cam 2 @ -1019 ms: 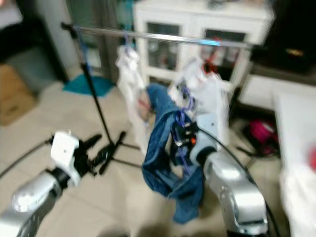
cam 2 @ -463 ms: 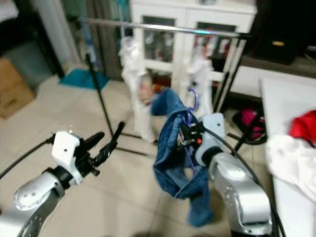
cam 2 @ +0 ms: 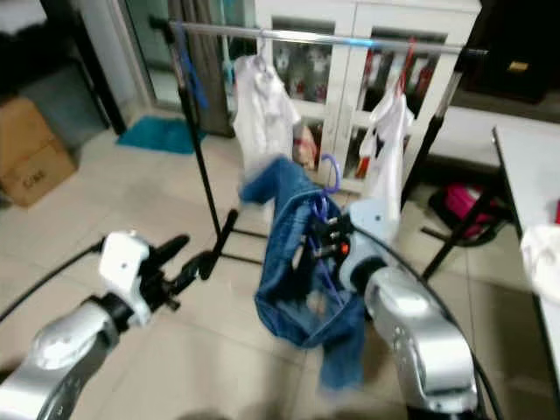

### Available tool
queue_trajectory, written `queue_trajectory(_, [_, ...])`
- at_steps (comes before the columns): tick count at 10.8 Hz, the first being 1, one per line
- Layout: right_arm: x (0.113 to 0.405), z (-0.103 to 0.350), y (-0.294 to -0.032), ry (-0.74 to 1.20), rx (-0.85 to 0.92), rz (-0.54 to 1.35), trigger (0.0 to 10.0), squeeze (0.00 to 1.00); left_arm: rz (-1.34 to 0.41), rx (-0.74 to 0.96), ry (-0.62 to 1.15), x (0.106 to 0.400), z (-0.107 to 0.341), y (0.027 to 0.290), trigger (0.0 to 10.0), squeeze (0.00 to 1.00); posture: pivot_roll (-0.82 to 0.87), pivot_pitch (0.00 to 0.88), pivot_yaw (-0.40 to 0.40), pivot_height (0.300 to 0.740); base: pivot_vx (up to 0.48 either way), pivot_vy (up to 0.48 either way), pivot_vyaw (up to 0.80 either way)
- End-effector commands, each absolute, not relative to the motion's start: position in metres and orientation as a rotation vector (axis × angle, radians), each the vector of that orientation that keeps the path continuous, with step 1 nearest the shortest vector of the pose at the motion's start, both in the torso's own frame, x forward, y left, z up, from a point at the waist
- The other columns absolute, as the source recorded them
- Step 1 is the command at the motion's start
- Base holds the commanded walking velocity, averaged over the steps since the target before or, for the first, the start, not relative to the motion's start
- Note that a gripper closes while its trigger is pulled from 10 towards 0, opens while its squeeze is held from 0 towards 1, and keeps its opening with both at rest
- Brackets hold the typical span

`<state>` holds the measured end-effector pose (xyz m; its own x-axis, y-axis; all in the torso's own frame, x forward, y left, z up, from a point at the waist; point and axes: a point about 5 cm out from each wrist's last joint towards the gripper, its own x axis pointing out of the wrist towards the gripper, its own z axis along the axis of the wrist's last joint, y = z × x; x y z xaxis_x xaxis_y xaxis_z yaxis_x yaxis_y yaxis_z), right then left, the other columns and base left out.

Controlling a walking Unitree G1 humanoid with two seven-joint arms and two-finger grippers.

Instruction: Hang hanger

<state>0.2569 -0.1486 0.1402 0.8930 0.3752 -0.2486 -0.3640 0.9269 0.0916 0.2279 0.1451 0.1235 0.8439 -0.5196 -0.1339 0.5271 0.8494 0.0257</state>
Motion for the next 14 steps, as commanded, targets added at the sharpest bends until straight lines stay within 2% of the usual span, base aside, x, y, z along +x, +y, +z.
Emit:
queue_trajectory(1, [0.261, 0.155, -0.139, 0.192, 0.050, 0.434, 0.0, 0.00, -0.548, 0.086, 0.112, 0.235, 0.126, 0.148, 10.0, 1.00, -0.11, 0.000, 0.016, 0.740, 0.000, 0.000, 0.00])
queue_trajectory(3, [0.263, 0.163, -0.133, 0.167, 0.055, 0.480, 0.0, 0.00, -0.585, 0.159, 0.096, 0.252, 0.128, 0.135, 10.0, 1.00, -0.11, 0.000, 0.016, 0.740, 0.000, 0.000, 0.00])
queue_trajectory(4, [0.264, 0.170, -0.127, 0.143, 0.057, 0.520, 0.0, 0.00, -0.627, 0.195, 0.087, 0.264, 0.127, 0.124, 10.0, 0.44, -0.12, 0.000, 0.012, 0.740, 0.000, 0.000, 0.00])
queue_trajectory(5, [0.264, 0.173, -0.124, 0.131, 0.059, 0.537, 0.0, 0.00, -0.667, 0.188, 0.093, 0.268, 0.125, 0.119, 10.0, 0.00, -0.12, 0.000, 0.013, 0.740, 0.000, 0.000, 0.00])
queue_trajectory(7, [0.263, 0.178, -0.118, 0.111, 0.069, 0.572, 0.0, 0.00, -0.796, 0.177, 0.121, 0.270, 0.120, 0.106, 10.0, 0.00, -0.12, 0.000, 0.009, 0.740, 0.000, 0.000, 0.00])
queue_trajectory(8, [0.263, 0.180, -0.116, 0.104, 0.070, 0.586, 0.0, 0.00, -0.788, 0.203, 0.134, 0.276, 0.116, 0.105, 9.5, 0.00, -0.12, 0.000, 0.011, 0.740, 0.000, 0.000, 0.00])
queue_trajectory(9, [0.262, 0.182, -0.115, 0.094, 0.077, 0.594, 0.0, 0.00, -0.775, 0.223, 0.127, 0.282, 0.115, 0.105, 0.0, 0.00, -0.13, 0.000, 0.014, 0.740, 0.000, 0.000, 0.00])
queue_trajectory(14, [0.263, 0.185, -0.112, 0.077, 0.089, 0.606, 0.0, 0.00, -0.777, 0.181, 0.112, 0.295, 0.111, 0.104, 0.0, 0.00, -0.13, 0.000, 0.018, 0.740, 0.000, 0.000, 0.00])
